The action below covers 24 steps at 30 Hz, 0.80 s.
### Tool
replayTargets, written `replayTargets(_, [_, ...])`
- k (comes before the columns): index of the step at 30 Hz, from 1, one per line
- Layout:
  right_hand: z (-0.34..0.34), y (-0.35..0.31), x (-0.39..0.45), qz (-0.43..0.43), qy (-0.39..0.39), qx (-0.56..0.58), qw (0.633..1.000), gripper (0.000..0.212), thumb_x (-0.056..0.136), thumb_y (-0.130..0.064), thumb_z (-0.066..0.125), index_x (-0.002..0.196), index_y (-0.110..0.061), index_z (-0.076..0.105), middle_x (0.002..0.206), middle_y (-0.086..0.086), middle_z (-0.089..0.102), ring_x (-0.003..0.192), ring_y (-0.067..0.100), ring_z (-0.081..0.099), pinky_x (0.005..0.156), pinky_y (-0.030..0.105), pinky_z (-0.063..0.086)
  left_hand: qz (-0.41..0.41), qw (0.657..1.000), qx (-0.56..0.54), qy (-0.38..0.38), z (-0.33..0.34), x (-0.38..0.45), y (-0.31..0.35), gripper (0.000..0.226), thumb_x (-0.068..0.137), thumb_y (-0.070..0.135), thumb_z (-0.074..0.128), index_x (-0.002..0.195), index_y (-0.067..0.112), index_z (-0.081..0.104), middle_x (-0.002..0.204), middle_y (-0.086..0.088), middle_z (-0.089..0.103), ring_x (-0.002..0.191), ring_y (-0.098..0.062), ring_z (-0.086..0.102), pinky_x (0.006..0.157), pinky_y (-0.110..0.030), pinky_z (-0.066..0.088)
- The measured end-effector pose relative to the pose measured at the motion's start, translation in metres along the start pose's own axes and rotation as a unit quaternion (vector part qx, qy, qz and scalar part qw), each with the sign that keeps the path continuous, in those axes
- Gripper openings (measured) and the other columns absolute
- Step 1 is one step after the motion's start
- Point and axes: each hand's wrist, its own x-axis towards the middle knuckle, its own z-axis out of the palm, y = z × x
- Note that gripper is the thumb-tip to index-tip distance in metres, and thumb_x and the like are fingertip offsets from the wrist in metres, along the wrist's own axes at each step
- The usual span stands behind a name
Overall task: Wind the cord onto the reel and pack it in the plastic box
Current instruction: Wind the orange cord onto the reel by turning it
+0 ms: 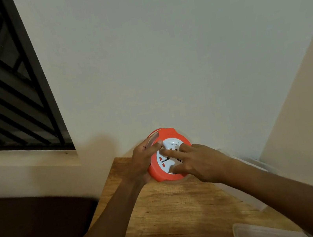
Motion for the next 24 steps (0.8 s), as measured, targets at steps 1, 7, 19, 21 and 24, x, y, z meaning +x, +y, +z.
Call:
replayTargets(1, [-0.001, -0.001, 0.000, -0.001, -0.009, -0.009, 1.000, 0.040, 0.083, -0.021, 0.072, 0.119, -0.033, 0.061, 0.156, 0.009, 0.031, 0.112, 0.032, 0.053, 0.071, 0.040, 0.053, -0.008, 1.000, -0.002, -0.010, -0.001, 0.001, 0.000, 0.031, 0.095, 0.027, 0.072, 0.125, 0.034, 0.067, 0.127, -0.007, 0.075, 0.112, -0.035, 0.074, 0.086, -0.050, 0.062])
replayTargets(7, [-0.004, -0.007, 0.005, 0.023, -0.065, -0.080, 0.994, 0.049, 0.089, -0.030, 0.066, 0.134, -0.040, 0.048, 0.155, 0.017, 0.021, 0.117, 0.041, 0.046, 0.090, 0.052, 0.046, -0.011, 0.999, 0.022, -0.039, 0.005, 0.002, 0.003, 0.053, 0.082, 0.032, 0.082, 0.133, 0.026, 0.067, 0.125, -0.010, 0.075, 0.107, -0.035, 0.075, 0.077, -0.044, 0.063])
replayTargets(19, [0.008, -0.005, 0.017, 0.155, -0.085, 0.035, 0.984, 0.084, 0.078, -0.052, 0.070, 0.145, -0.043, 0.020, 0.134, 0.009, 0.058, 0.114, 0.030, 0.060, 0.093, 0.046, 0.046, 0.003, 0.997, 0.081, -0.008, 0.008, 0.003, -0.005, 0.044, 0.083, 0.041, 0.076, 0.127, 0.038, 0.065, 0.129, -0.002, 0.074, 0.109, -0.034, 0.074, 0.090, -0.056, 0.061])
replayTargets(21, [0.012, -0.007, 0.016, 0.174, -0.075, 0.059, 0.980, 0.081, 0.080, -0.054, 0.067, 0.146, -0.043, 0.021, 0.138, 0.007, 0.055, 0.118, 0.029, 0.058, 0.096, 0.046, 0.045, 0.007, 0.996, 0.088, -0.011, 0.008, 0.004, -0.004, 0.044, 0.083, 0.042, 0.076, 0.125, 0.038, 0.066, 0.124, -0.001, 0.076, 0.106, -0.033, 0.076, 0.087, -0.053, 0.063])
replayTargets(24, [0.013, -0.010, 0.016, 0.209, -0.065, 0.115, 0.969, 0.079, 0.082, -0.053, 0.066, 0.148, -0.042, 0.024, 0.142, 0.004, 0.052, 0.122, 0.027, 0.055, 0.101, 0.044, 0.043, 0.006, 0.995, 0.102, -0.007, 0.008, 0.004, -0.003, 0.044, 0.081, 0.044, 0.076, 0.123, 0.039, 0.068, 0.115, 0.004, 0.079, 0.100, -0.029, 0.078, 0.076, -0.044, 0.065])
